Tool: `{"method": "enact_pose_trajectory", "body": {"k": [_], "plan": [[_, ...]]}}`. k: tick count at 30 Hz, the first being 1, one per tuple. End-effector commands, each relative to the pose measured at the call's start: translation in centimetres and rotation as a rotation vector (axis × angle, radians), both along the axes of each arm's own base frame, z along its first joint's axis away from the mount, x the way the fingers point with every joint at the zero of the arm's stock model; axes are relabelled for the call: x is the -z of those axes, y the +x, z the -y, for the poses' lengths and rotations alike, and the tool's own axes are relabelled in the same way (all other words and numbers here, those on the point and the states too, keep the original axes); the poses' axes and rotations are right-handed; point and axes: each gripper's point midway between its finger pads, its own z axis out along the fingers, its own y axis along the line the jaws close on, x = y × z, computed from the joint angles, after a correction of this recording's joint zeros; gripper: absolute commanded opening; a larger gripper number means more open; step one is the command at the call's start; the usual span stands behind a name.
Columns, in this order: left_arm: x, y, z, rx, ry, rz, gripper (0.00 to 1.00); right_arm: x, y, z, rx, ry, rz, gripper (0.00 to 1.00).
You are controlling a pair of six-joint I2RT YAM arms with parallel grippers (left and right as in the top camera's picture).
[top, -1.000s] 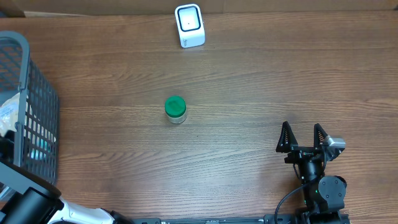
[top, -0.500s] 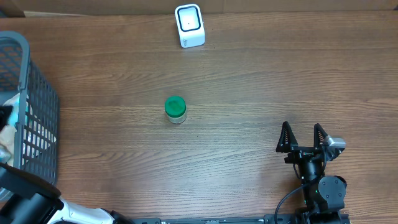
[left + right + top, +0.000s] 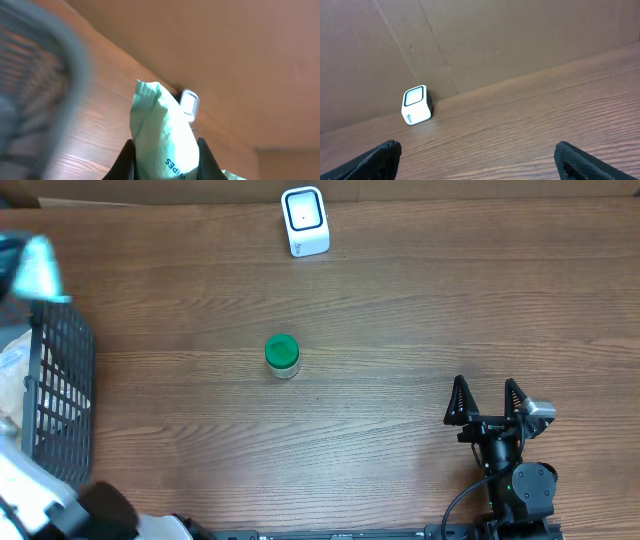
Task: Scan the item barcode
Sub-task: 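Carry the wipes pack to the scanner with the left gripper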
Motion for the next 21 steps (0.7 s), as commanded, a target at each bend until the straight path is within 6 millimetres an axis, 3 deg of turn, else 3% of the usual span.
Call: {"method": "enact_pose_trajectory", "body": {"k": [1,6,10,14,17,21], "plan": [[-0.5,0.3,8.9,0.157,0.079,-0.059,0.04,0.3,0.0,0.2,0.011,-0.004,-0.002,1.00],[4.7,2.2,21.5,0.439,0.177,-0.211,0.04,0.3,0.0,0.2,0.011,-0.004,-0.002,1.00],[11.0,3.9,30.6,0.579,0.340,-0.330,0.04,0.3,0.0,0.2,0.011,-0.004,-0.002,1.00],[17.1,4.9,36.0,0.649,0.503,-0.402,0.04,0.3,0.0,0.2,0.011,-0.004,-0.002,1.00],[24.1,5.2,40.1,0.735,0.642,-0.475,0.04,0.3,0.0,0.2,0.011,-0.004,-0.002,1.00],[29.0,4.3,41.8,0.799,0.679,-0.563,0.05,0.3,0.0,0.2,0.011,-0.004,-0.002,1.00]]}}
